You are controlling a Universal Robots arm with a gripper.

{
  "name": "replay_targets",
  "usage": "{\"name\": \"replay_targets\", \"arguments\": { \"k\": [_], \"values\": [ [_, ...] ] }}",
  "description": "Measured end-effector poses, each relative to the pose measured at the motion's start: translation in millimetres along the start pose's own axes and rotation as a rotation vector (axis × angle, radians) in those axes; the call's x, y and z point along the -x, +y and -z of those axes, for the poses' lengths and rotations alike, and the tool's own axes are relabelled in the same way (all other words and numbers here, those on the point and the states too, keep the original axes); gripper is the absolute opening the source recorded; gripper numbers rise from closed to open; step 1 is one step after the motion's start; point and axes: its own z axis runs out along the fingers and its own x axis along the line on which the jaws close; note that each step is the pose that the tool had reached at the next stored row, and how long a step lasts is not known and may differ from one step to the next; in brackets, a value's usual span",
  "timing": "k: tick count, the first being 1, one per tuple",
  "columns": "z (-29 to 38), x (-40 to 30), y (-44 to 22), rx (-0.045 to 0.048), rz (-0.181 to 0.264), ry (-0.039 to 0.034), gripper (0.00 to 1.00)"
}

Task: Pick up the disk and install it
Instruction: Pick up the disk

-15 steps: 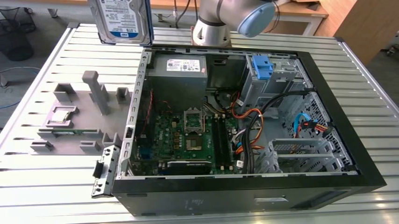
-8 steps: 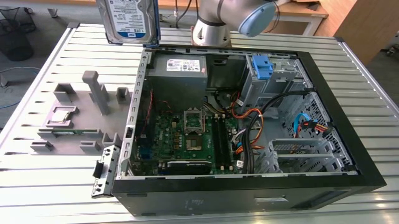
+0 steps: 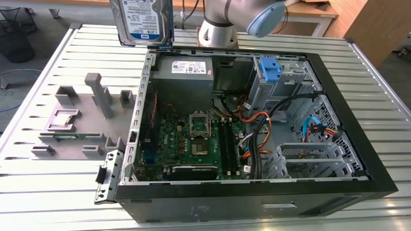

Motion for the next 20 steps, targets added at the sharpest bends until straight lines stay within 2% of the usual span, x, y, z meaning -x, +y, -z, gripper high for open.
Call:
{"name": "replay_targets", "arguments": {
  "k": [4,10,20],
  "values": [
    [0.1,0.3,-5.1,0.0001,0.000,0.0000,0.35],
    [0.0,-1.6,-6.7,0.0001,0.000,0.0001,0.35],
    [0.0,-15.2,-7.5,0.0000,0.000,0.0000,0.35]
  ]
}}
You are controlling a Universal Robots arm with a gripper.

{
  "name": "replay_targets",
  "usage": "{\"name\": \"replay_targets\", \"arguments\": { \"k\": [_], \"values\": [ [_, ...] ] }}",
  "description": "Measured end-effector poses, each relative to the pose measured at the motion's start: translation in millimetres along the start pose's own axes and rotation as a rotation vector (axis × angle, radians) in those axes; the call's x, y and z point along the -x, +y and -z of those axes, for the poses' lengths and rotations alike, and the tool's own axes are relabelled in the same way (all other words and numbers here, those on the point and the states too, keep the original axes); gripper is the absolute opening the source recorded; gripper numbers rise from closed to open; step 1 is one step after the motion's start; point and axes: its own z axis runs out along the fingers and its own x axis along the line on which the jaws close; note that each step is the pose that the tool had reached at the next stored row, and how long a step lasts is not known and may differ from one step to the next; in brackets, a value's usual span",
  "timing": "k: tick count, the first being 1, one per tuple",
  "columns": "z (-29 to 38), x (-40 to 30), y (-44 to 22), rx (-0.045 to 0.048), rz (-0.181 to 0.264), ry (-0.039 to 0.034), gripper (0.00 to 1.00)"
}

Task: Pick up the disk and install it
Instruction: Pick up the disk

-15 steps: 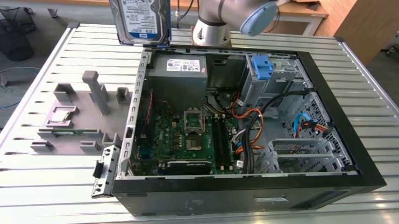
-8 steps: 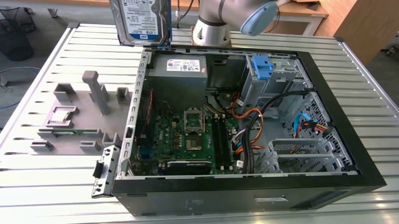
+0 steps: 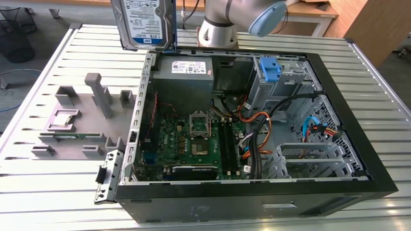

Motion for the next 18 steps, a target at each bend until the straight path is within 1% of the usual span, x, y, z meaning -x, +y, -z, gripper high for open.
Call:
{"name": "replay_targets", "arguments": {
  "k": [2,9,14,18],
  "values": [
    [0.0,-1.5,-0.1,0.0000,0.000,0.0000,0.35],
    [0.0,-1.8,-0.4,0.0001,0.000,0.0000,0.35],
    [0.2,-1.5,-5.0,0.0001,0.000,0.0002,0.35],
    [0.2,-1.5,-5.8,0.0001,0.000,0.0001,0.35]
  ]
}}
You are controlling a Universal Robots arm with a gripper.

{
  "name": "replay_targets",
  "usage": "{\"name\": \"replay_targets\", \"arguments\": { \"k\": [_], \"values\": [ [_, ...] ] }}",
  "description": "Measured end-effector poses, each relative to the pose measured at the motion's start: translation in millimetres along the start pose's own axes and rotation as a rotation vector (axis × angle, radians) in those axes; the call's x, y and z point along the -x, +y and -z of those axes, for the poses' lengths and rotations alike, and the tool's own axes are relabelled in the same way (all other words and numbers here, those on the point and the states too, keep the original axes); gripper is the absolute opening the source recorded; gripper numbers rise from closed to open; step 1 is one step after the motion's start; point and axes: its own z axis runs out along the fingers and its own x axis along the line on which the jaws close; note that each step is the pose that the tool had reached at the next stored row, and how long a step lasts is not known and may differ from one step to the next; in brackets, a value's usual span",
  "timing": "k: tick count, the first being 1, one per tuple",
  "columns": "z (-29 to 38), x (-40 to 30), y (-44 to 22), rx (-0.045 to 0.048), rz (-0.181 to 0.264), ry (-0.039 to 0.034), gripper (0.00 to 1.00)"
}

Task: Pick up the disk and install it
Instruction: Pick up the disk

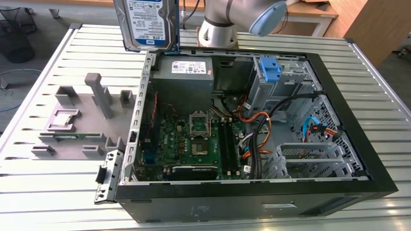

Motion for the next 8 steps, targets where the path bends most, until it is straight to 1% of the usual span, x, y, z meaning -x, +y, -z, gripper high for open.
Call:
{"name": "replay_targets", "arguments": {
  "k": [8],
  "values": [
    [0.0,0.0,-0.6,0.0000,0.000,0.0000,0.35]
  ]
}}
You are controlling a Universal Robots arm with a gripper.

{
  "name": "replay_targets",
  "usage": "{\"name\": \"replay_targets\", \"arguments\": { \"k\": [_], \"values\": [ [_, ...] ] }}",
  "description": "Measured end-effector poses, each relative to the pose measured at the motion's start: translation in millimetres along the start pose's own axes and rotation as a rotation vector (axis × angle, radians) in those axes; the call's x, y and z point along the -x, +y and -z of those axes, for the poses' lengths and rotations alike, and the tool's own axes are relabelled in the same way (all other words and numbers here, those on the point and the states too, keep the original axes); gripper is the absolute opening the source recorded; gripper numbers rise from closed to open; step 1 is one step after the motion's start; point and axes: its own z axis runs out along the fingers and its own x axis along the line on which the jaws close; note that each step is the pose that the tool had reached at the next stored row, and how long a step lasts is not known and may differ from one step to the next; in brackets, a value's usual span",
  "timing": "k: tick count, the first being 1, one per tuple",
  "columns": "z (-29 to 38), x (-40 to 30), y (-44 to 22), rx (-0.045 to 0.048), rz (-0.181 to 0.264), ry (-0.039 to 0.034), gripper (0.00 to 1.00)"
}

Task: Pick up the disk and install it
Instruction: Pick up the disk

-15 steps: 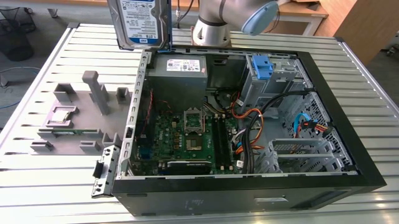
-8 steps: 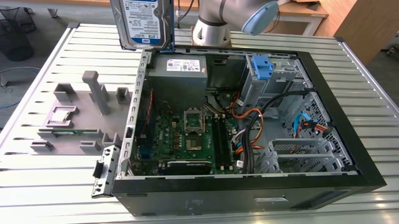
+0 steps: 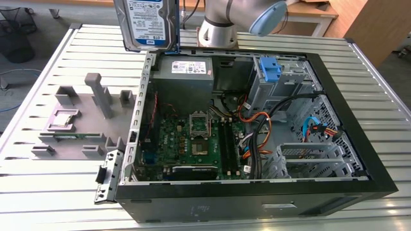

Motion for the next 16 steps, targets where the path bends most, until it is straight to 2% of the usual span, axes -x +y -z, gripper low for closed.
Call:
{"name": "replay_targets", "arguments": {
  "k": [6,16],
  "values": [
    [0.1,0.3,-5.8,-0.0001,0.000,-0.0001,0.35],
    [0.5,1.1,-23.7,0.0000,0.000,-0.0001,0.35]
  ]
}}
